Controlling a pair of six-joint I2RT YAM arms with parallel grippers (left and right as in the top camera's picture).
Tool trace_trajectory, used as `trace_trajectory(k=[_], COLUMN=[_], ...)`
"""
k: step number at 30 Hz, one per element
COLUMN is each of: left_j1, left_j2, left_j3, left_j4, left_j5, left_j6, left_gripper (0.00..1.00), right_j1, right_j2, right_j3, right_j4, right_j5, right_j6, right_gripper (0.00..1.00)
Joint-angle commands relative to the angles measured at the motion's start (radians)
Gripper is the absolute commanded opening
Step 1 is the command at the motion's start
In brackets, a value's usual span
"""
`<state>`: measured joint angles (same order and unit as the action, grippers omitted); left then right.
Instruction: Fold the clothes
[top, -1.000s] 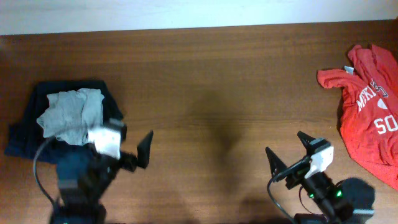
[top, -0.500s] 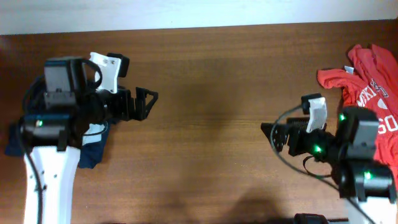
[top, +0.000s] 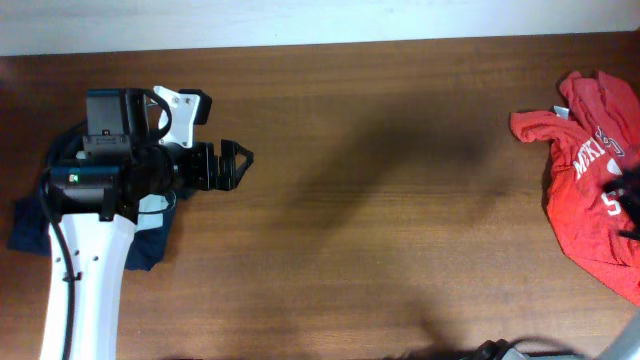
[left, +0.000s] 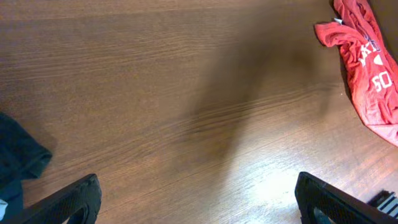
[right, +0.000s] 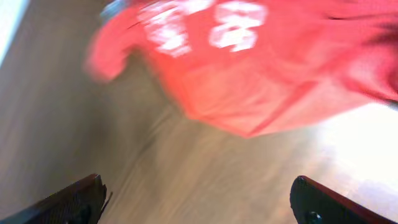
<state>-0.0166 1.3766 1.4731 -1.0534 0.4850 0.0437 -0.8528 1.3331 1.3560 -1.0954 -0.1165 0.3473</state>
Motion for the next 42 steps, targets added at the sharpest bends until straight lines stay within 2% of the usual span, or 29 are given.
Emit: trace_trajectory(k=[1,4,10,17,33,36,37,38,39,40,41,42], left_j1=[-0.003,-0.003,-0.003,-0.003,-0.003,-0.003,-0.003,-0.003,-0.003,-0.003,-0.003,-0.003], left_j2=[0.000,0.000,0.000,0.000,0.000,0.000,0.000,0.000,0.000,0.000,0.000,0.000], left_j3=[0.013,0.013,0.013,0.013,0.013,0.013,0.013,0.013,0.013,0.013,0.013,0.013], left_j4=[0.002,0.008,0.008,0.008,0.013,0.012,0.011,0.010,0.008,0.009,0.009,0.009], left_j5=[-0.003,-0.003,-0.004,-0.045,-0.048,-0.048,-0.048,-0.048,-0.048,-0.048,-0.048,-0.048], left_j6=[-0.002,-0.003,-0.002,-0.002,-0.002,-0.003,-0.003,-0.003,-0.003,-0.003,-0.003,-0.003], left_gripper=[0.99,0.99,0.99,0.99,0.99,0.99,0.99,0.99,0.99,0.99,0.99,0.99], right_j1=[-0.112,-0.176,-0.318,-0.467,-0.450,-0.441,-0.442,-0.442,-0.441,-0.441,-0.441,-0.441], right_j2=[0.111,0.226,0.351,0.374,0.500,0.517,0.517,0.517,0.517,0.517,0.512,0.504], right_j3=[0.015,0.015,0.015,0.015,0.015,0.015,0.015,0.015,0.015,0.015,0.015,0.015], right_j4=[0.042,0.117,0.167,0.242,0.402,0.410,0.413,0.415,0.412,0.407,0.402,0.400], right_j5=[0.048,0.151,0.282,0.262,0.169,0.175,0.179,0.181,0.179,0.169,0.152,0.138], right_j6=[0.061,0.117,0.118,0.141,0.142,0.140,0.140,0.140,0.140,0.140,0.140,0.140], right_gripper=[0.91,0.90,0.91,0.90,0.86,0.77,0.71,0.59,0.31,0.12,0.04,0.04])
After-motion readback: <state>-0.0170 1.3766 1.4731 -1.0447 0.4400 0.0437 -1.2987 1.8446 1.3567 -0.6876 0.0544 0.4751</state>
